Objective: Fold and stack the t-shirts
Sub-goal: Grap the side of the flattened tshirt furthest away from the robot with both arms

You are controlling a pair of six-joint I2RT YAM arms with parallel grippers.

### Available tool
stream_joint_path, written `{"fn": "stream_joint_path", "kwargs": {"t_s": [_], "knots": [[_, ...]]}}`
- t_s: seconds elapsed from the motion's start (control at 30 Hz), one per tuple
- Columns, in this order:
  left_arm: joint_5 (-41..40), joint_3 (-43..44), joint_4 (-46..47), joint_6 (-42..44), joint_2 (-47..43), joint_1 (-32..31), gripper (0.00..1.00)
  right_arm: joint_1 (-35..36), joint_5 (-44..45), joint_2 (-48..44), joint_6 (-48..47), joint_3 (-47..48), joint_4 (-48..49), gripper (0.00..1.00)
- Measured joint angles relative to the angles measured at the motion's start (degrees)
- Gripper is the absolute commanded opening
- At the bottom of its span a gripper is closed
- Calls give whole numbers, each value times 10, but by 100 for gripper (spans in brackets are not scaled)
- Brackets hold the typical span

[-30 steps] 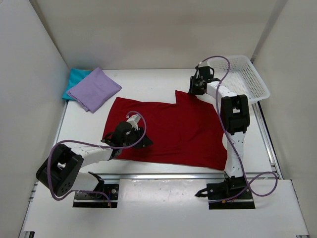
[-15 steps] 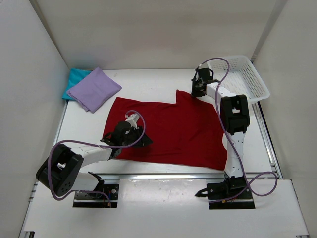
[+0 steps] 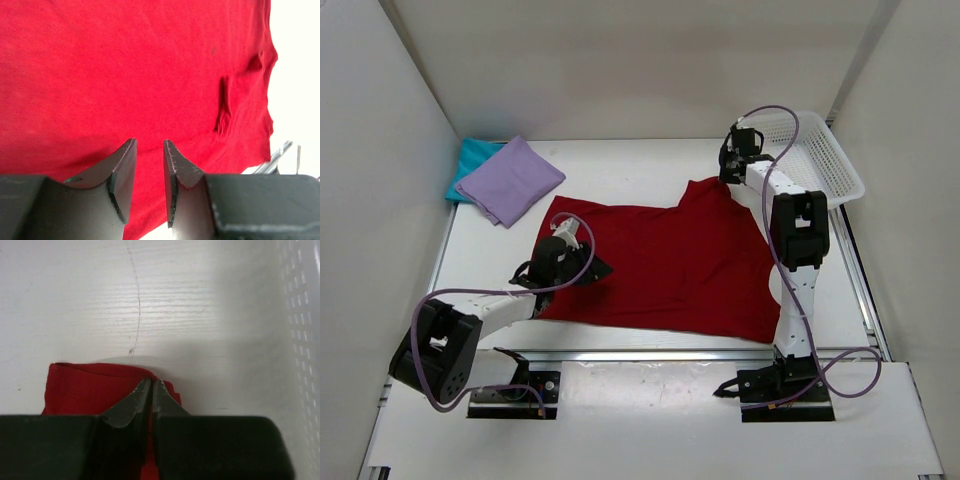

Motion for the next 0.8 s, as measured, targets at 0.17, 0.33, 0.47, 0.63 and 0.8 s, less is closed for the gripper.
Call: {"fn": "stream_joint_path", "kwargs": {"t_s": [0.17, 0.33, 0.47, 0.63, 0.8], "knots": [[-2, -11, 8, -17, -9, 59, 39, 1, 10, 10, -16, 59, -20, 39], [-19, -11, 9, -29, -11, 106, 40, 2, 30, 12, -31, 122, -19, 38], [-35, 9, 9, -38, -1, 138, 40, -3, 22, -17, -25, 69, -23, 21], [-39, 83, 29, -50, 77, 183, 38, -11, 2, -51, -11, -33, -22, 24], [-51, 190, 8, -46, 182, 219, 37, -24, -21, -3, -6, 37, -59, 27]]}}
